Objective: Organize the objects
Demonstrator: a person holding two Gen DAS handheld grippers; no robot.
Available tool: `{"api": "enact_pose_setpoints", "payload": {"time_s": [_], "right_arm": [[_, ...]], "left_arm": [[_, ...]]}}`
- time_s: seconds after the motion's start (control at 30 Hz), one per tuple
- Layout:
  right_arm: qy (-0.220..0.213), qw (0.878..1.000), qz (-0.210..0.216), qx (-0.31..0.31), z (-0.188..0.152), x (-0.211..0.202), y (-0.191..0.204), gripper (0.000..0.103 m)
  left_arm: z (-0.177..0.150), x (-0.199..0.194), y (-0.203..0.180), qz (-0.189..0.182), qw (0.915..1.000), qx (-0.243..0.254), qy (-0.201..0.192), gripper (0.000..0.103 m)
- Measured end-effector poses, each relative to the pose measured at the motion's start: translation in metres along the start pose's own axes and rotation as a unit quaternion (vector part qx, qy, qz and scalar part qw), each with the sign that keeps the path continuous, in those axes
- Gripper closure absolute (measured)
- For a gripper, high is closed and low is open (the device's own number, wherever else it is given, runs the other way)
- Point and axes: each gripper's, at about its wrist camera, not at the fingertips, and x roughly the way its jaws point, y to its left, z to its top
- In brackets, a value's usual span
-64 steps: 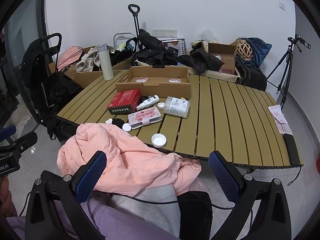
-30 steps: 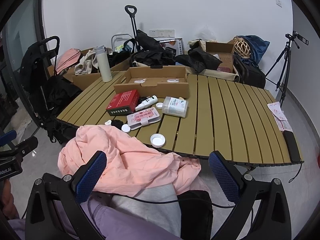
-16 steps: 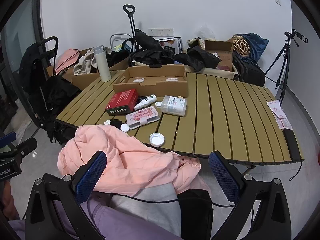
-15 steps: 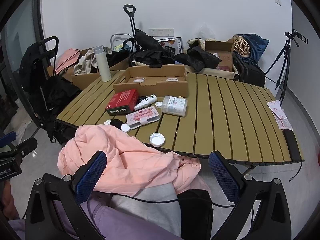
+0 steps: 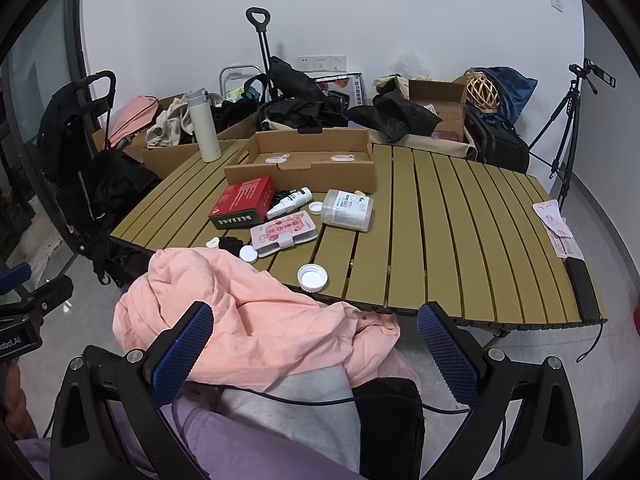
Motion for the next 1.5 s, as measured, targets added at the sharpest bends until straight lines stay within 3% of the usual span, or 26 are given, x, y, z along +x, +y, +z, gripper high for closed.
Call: {"api": "enact_pose_setpoints", "payload": {"time_s": [0.5,0.7,0.83,0.9,0.93,0.97,1.03,1.07,1.1,1.13,1.17,1.23,1.3,1.4,1.43,1.5], "right_arm": [[0.013,1.000,0.003,0.024,0.000,0.008,-0.012,0.000],[0.059,0.997,0.026,0.037,0.006,0.042,-0.022,0.000],[0.073,0.997,0.024,0.006,0.020,0.070,-0.020,0.000],[0.046,0.999,0.023,-0.007,0.035,0.073,-0.018,0.000],[0.011,1.000,0.024,-0.011,0.049,0.070,-0.017,0.000],[-0.027,0.999,0.024,-0.016,0.060,0.066,-0.015,0.000],[-0.089,0.995,0.037,-0.040,0.078,0.077,-0.007,0.000],[-0.058,0.996,0.041,-0.056,0.084,0.098,-0.003,0.000],[0.059,0.993,0.041,-0.089,0.090,0.141,0.004,0.000],[0.112,0.988,0.042,-0.095,0.091,0.167,0.008,0.000],[0.129,0.987,0.039,-0.094,0.090,0.185,0.009,0.000],[0.109,0.989,0.025,-0.101,0.093,0.204,0.017,0.000],[0.095,0.989,0.073,-0.091,0.106,0.216,0.026,0.000],[0.115,0.982,0.142,-0.052,0.131,0.250,0.034,0.000],[0.130,0.979,0.150,-0.055,0.137,0.266,0.039,0.000],[0.141,0.976,0.156,-0.064,0.143,0.292,0.051,0.000]], "left_arm": [[-0.001,0.014,-0.001,-0.010,0.9997,0.001,0.025,0.000],[0.002,0.048,-0.004,-0.026,0.9982,0.006,0.055,0.000],[0.017,0.091,-0.002,-0.064,0.9930,0.011,0.098,0.001],[0.036,0.105,0.004,-0.057,0.9936,0.002,0.097,0.006],[0.052,0.106,0.010,-0.042,0.9961,-0.014,0.077,0.005],[0.071,0.105,0.018,-0.031,0.9983,-0.033,0.038,0.000],[0.096,0.108,0.027,-0.046,0.9971,-0.053,-0.029,0.000],[0.104,0.117,0.030,-0.056,0.9958,-0.058,-0.043,0.000],[0.112,0.136,0.029,-0.056,0.9967,-0.051,-0.027,0.000],[0.118,0.161,0.025,-0.045,0.9982,-0.036,0.015,0.000],[0.120,0.182,0.022,-0.047,0.9977,-0.022,0.043,0.000],[0.121,0.219,0.015,-0.060,0.9966,-0.004,0.056,0.001],[0.121,0.250,0.010,-0.090,0.9938,0.004,0.065,0.001],[0.122,0.296,0.005,-0.144,0.9845,-0.004,0.100,0.006],[0.122,0.310,0.006,-0.155,0.9819,-0.004,0.109,0.009],[0.119,0.335,0.008,-0.166,0.9767,-0.013,0.135,0.026]]}}
